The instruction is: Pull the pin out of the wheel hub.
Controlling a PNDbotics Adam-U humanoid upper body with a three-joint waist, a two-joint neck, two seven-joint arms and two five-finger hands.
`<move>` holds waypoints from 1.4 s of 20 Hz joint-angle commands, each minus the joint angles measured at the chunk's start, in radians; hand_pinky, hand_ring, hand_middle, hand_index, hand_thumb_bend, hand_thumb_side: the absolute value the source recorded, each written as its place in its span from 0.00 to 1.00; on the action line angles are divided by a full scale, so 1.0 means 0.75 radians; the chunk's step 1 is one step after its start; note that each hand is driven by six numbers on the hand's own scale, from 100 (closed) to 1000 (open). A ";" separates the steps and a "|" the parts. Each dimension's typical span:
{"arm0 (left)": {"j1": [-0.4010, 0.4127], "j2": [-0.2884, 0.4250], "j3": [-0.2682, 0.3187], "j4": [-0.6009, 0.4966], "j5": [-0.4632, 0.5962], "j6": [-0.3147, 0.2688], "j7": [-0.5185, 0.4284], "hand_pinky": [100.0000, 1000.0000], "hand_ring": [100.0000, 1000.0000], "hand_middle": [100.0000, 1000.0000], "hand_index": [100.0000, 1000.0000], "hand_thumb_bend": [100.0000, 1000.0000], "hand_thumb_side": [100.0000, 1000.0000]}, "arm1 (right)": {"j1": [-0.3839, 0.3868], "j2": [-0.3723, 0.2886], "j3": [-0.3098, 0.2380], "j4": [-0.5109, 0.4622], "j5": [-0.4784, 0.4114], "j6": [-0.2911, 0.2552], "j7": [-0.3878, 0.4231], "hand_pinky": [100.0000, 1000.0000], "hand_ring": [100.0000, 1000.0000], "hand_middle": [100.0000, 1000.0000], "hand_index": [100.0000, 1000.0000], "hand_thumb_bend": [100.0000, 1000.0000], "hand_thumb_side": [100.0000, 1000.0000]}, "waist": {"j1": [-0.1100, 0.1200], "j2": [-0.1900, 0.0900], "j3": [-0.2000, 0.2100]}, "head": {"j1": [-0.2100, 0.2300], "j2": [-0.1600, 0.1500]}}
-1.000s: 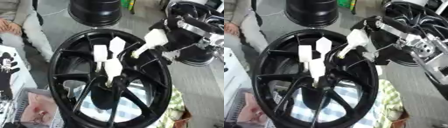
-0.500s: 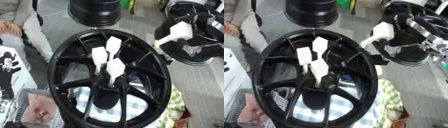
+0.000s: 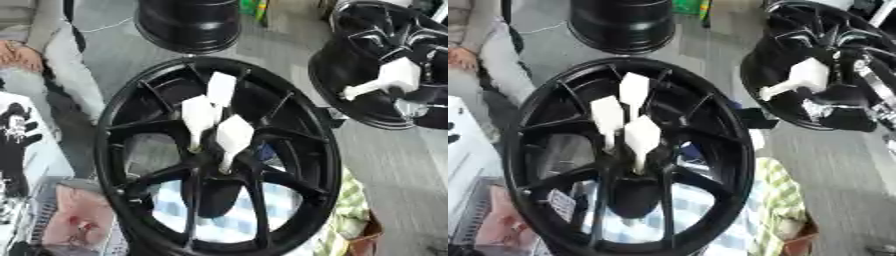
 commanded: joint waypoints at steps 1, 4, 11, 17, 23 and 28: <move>-0.009 0.023 0.011 -0.020 0.008 -0.002 0.005 0.65 0.69 0.64 0.77 0.21 0.61 | 0.004 -0.016 -0.054 0.084 -0.016 -0.005 -0.071 0.53 0.52 0.39 0.50 0.00 0.04 | 0.013 -0.014 -0.002 | 0.002 -0.001; -0.010 0.024 0.011 -0.021 0.010 -0.002 0.006 0.65 0.69 0.64 0.77 0.21 0.61 | 0.012 0.005 -0.076 0.195 -0.031 -0.004 -0.126 0.52 0.52 0.39 0.51 0.00 0.06 | 0.016 -0.013 -0.001 | 0.001 -0.003; -0.011 0.025 0.011 -0.023 0.012 -0.003 0.005 0.65 0.69 0.64 0.77 0.21 0.61 | -0.038 0.048 -0.094 0.486 -0.023 0.035 -0.189 0.52 0.53 0.41 0.53 0.00 0.08 | 0.020 -0.013 0.001 | -0.007 -0.005; -0.011 0.025 0.010 -0.024 0.012 -0.003 0.004 0.65 0.69 0.64 0.77 0.21 0.61 | -0.093 0.079 -0.101 0.619 -0.010 0.024 -0.187 0.53 0.54 0.44 0.57 0.00 0.08 | 0.022 -0.011 0.005 | -0.015 -0.008; -0.011 0.026 0.009 -0.030 0.012 -0.002 0.004 0.65 0.69 0.64 0.77 0.20 0.61 | -0.215 0.133 -0.127 0.816 0.103 0.129 -0.221 0.54 0.56 0.50 0.65 0.00 0.08 | 0.025 -0.010 0.013 | -0.025 -0.011; -0.007 0.023 0.012 -0.030 0.013 -0.002 0.005 0.65 0.69 0.64 0.77 0.20 0.61 | -0.294 0.189 -0.213 0.983 0.146 0.161 -0.285 0.57 0.63 0.69 0.86 0.00 0.13 | 0.030 -0.011 0.008 | -0.023 -0.014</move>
